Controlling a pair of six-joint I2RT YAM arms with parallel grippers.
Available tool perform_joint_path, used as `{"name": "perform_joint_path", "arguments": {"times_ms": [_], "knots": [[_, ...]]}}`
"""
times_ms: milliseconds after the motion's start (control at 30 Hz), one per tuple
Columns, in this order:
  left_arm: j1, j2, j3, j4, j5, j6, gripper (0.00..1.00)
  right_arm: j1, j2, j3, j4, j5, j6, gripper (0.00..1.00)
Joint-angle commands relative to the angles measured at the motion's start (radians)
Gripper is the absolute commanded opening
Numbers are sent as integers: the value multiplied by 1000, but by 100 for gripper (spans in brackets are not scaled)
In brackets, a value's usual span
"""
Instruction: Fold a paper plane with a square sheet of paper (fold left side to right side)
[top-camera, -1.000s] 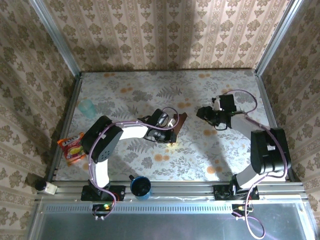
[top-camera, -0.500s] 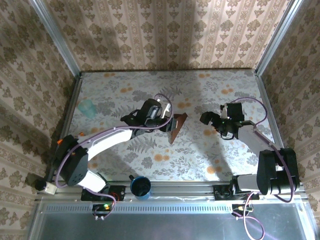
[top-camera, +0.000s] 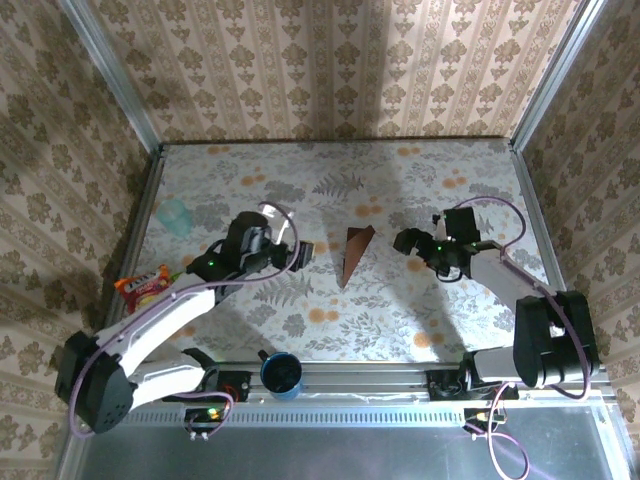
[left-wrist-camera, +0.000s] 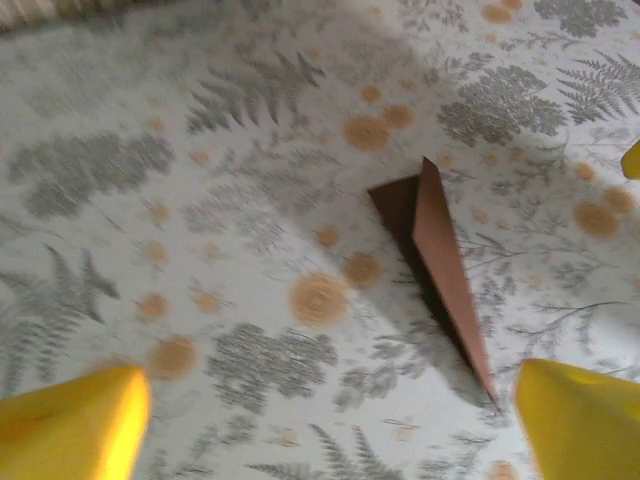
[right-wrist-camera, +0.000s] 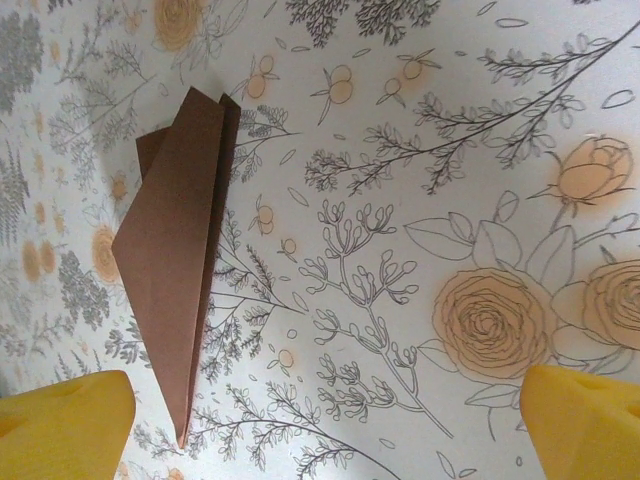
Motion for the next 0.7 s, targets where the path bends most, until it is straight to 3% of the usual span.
{"name": "perform_joint_path", "arguments": {"times_ms": [0,267,467,667], "knots": [[21,-80,-57,108,-4,188,100,49,46,64,-64,69,-1,100],[50,-144,-138,169,-24,434,100,199,183,230,-185,200,-9,100],[52,-138,-236,278,-59,431,100,291,293,379,-308,295,-6,100],[51,-123,-225,279,-65,449,100,380,411,530,-398,369,6,100]]}}
